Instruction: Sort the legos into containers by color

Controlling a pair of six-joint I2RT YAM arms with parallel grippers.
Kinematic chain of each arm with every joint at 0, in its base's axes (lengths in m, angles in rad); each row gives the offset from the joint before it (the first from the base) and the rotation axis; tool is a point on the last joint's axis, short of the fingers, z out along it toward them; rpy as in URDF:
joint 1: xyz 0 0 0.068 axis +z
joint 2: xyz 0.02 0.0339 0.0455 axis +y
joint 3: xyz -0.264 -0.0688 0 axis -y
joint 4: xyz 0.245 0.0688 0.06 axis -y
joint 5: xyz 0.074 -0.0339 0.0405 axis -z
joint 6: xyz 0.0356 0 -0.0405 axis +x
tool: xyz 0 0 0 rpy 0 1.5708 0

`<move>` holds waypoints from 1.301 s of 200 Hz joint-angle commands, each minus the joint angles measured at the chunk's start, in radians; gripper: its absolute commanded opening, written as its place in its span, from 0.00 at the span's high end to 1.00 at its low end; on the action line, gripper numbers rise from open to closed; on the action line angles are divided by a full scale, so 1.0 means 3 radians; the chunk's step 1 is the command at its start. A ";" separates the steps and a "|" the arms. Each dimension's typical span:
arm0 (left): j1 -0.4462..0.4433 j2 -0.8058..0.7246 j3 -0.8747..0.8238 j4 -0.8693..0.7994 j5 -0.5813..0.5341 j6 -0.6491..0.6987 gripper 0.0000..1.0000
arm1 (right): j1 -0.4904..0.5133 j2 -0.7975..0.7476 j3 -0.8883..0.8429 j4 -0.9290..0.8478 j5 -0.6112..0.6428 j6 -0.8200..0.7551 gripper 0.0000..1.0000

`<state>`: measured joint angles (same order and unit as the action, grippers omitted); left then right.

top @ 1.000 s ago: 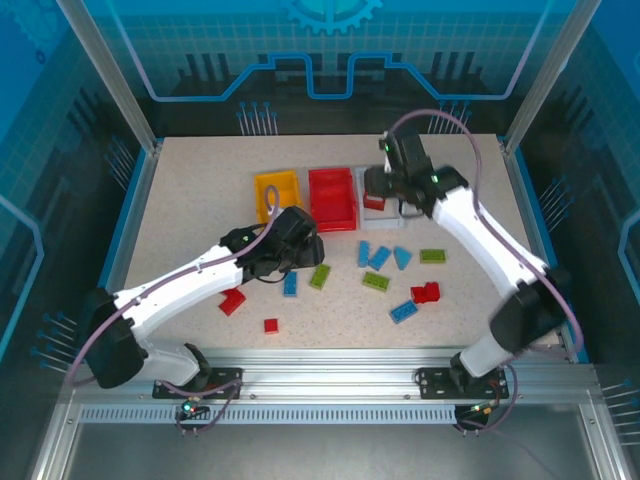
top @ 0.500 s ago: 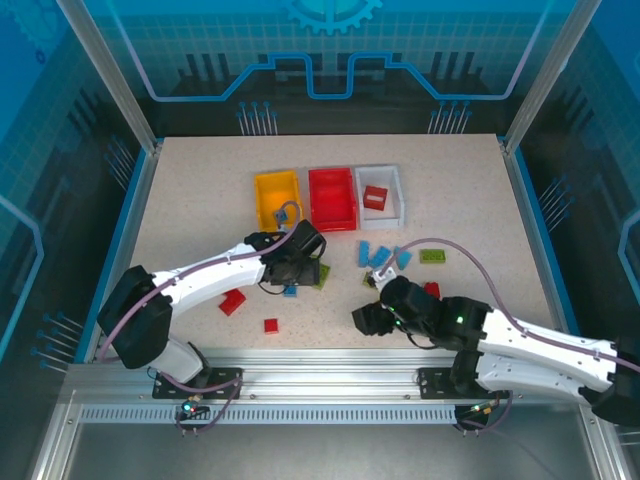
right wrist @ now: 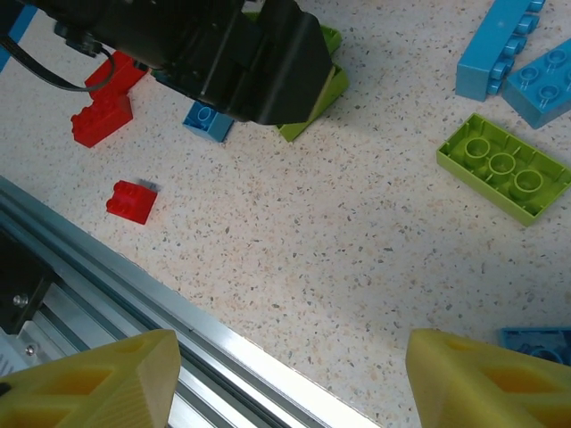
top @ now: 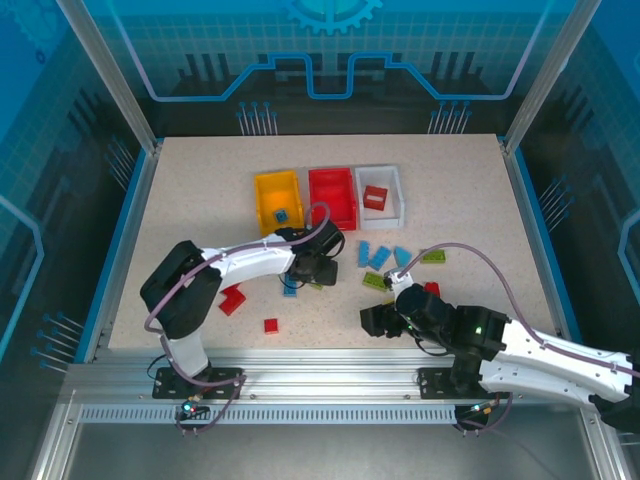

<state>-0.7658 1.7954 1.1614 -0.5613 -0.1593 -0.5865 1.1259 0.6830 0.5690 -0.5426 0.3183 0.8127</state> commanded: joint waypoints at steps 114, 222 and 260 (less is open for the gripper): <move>0.0020 -0.0097 0.0609 -0.0082 -0.0162 0.0202 0.76 | 0.0013 0.0033 0.0225 -0.0109 0.0450 -0.0010 0.34; 0.0750 0.1408 0.2641 -0.0484 0.0249 0.0163 0.69 | -0.0489 0.0231 0.0667 -0.0054 0.0797 -0.0325 0.33; 0.0796 0.1488 0.2749 -0.0455 0.0395 0.0137 0.53 | -0.0593 0.0239 0.0645 -0.0243 0.0764 -0.0163 0.33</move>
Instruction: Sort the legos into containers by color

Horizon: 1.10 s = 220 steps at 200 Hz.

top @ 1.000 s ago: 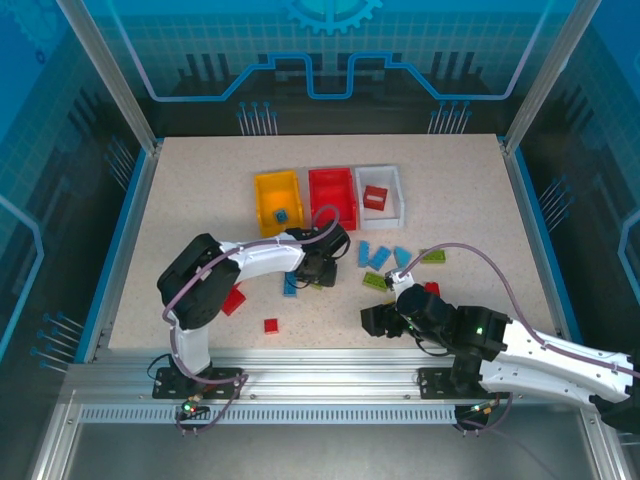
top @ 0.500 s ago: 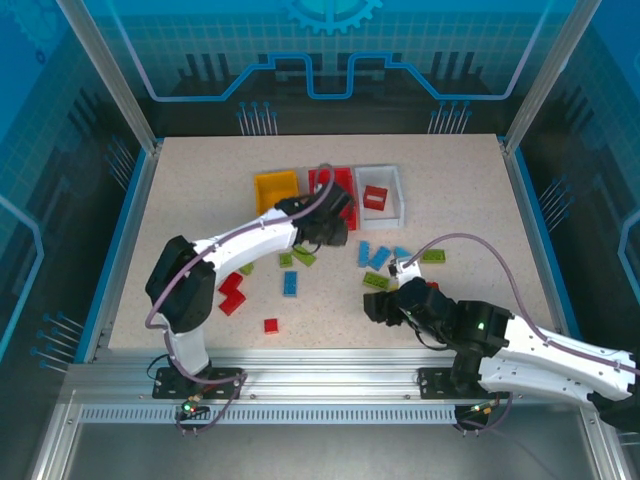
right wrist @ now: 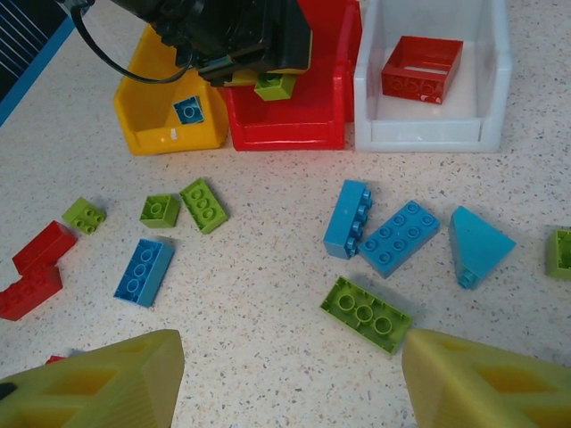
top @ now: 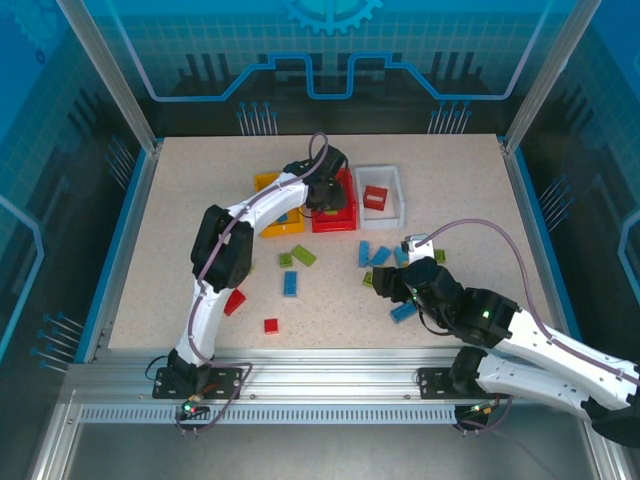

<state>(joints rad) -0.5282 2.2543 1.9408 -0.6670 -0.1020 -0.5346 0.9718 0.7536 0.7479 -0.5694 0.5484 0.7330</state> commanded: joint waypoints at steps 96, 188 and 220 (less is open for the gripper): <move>-0.0429 -0.1456 -0.1117 0.0688 0.0370 -0.0130 0.43 | -0.1767 0.0937 0.0223 -0.1056 -0.0892 0.0271 0.43; -0.1771 -0.2815 -0.3362 0.2138 0.0233 -0.0914 0.38 | -0.2493 0.1777 -0.0159 -0.0523 -0.1430 -0.0489 0.32; -0.1966 -0.2882 -0.3499 0.2284 0.0149 -0.1041 0.38 | -0.2569 0.1850 -0.0134 -0.0449 -0.1453 -0.0526 0.33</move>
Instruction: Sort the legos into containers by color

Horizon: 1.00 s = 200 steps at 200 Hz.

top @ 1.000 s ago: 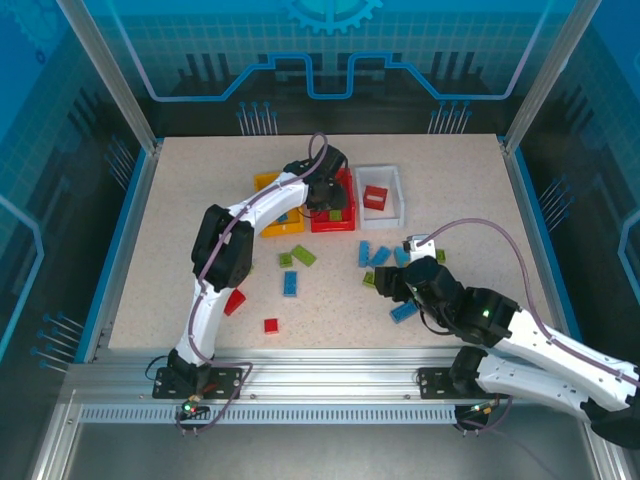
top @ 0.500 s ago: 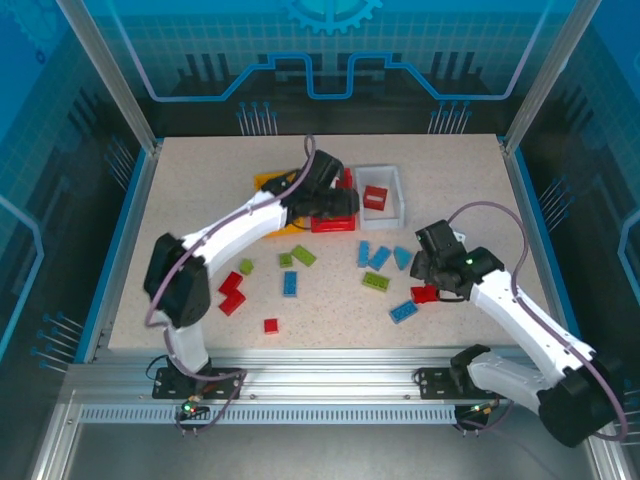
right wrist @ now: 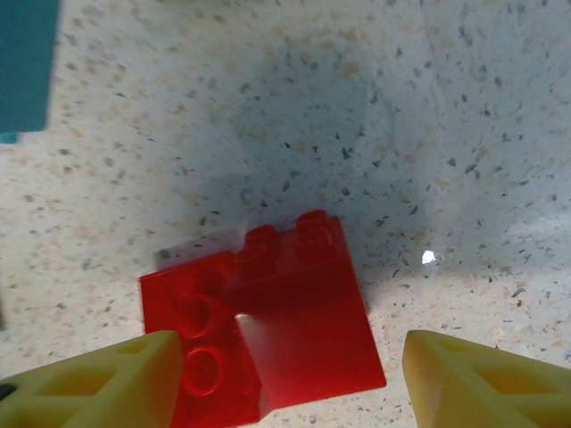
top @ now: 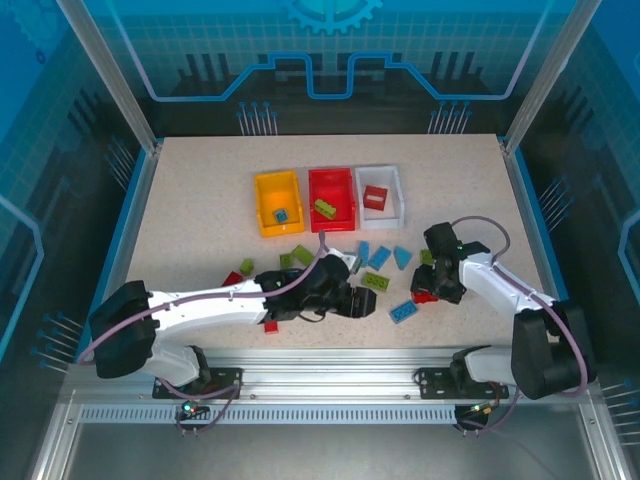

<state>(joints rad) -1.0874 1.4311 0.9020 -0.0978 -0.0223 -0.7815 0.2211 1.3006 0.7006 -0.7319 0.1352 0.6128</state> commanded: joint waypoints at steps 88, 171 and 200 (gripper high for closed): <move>-0.0132 -0.0108 0.0072 0.0364 -0.0103 -0.0187 0.38 | -0.0270 0.0259 0.0065 0.0194 -0.0193 -0.0148 0.56; -0.0136 -0.0132 0.0146 0.0248 -0.0240 -0.0126 0.39 | -0.0196 -0.0103 0.0167 0.0165 0.0040 -0.0151 0.77; -0.0099 -0.0302 0.0309 -0.0190 -0.0634 0.0007 0.39 | 0.0149 -0.0345 0.0516 0.0039 0.0265 -0.0181 0.77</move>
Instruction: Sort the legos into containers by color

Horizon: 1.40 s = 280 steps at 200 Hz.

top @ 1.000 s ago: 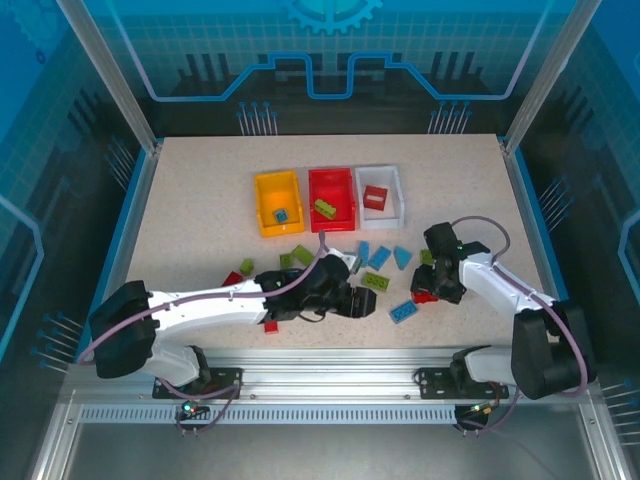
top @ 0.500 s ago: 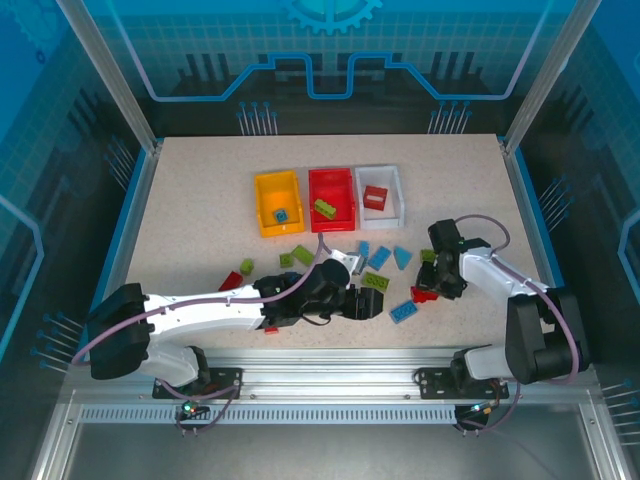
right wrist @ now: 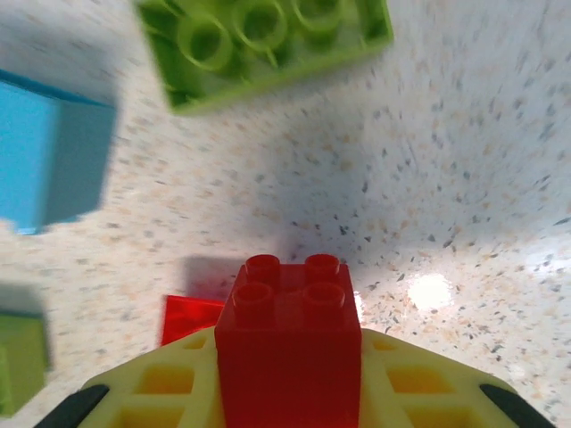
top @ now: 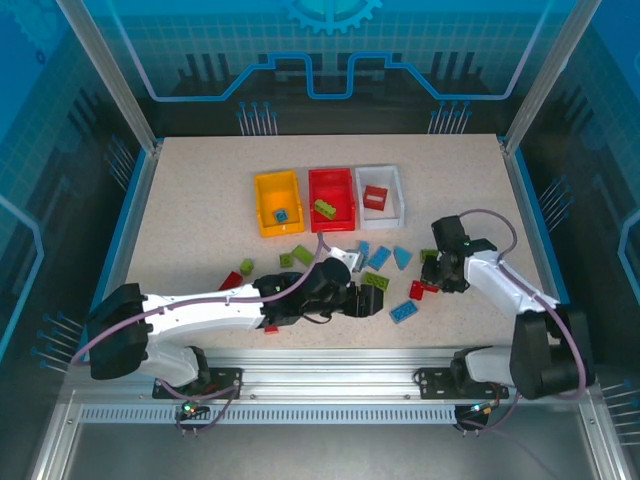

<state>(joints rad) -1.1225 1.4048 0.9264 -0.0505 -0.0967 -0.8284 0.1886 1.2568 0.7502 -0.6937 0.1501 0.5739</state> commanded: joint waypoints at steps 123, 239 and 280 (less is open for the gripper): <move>0.0275 -0.0449 0.0525 -0.0963 -0.0929 0.0216 0.38 | 0.0562 0.2327 0.2830 0.0112 -0.0007 -0.0297 0.70; 0.0804 -0.0557 0.0301 -0.2029 -0.0834 -0.0221 0.38 | 0.0742 0.1576 0.2641 0.0082 0.0094 -0.0426 0.42; 0.1053 -0.0251 0.0073 -0.2146 -0.0582 -0.0038 0.34 | 0.1381 0.0494 0.1450 0.0572 -0.0062 -0.0462 0.32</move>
<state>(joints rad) -0.8322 1.2739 0.9890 -0.6296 -0.3370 -0.8642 0.5030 1.5383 1.3685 -0.5980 0.1757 0.4522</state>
